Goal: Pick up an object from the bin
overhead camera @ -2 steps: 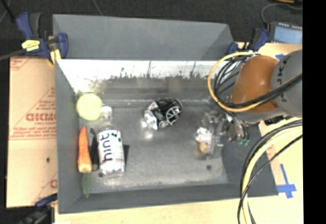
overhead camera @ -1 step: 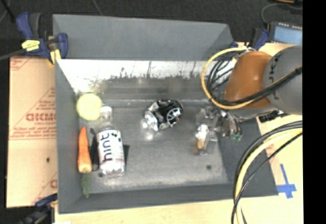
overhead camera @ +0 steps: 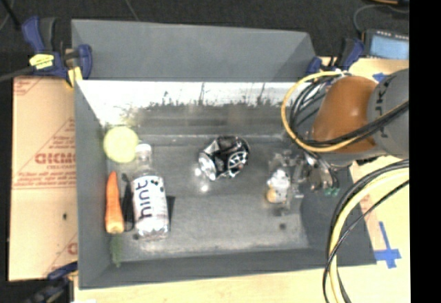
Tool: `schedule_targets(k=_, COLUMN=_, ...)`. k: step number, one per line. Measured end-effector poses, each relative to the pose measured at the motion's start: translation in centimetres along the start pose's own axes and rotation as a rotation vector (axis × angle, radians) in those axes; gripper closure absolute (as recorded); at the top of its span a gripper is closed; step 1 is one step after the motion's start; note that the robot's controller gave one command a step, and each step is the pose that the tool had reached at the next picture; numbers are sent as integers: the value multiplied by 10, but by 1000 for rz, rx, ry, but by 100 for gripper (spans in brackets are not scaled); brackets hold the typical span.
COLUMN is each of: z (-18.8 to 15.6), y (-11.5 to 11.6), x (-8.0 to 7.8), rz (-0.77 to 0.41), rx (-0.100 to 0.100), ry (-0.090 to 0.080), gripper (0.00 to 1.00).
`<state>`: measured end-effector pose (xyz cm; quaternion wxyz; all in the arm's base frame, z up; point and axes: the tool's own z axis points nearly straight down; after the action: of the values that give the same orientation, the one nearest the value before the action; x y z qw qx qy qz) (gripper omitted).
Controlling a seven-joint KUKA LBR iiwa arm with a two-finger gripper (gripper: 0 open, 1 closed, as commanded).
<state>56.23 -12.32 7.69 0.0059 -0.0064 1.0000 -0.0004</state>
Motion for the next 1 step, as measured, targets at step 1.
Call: schedule_targets(k=1, z=6, y=-18, x=36, rz=329, rx=4, ry=-2, gripper=100)
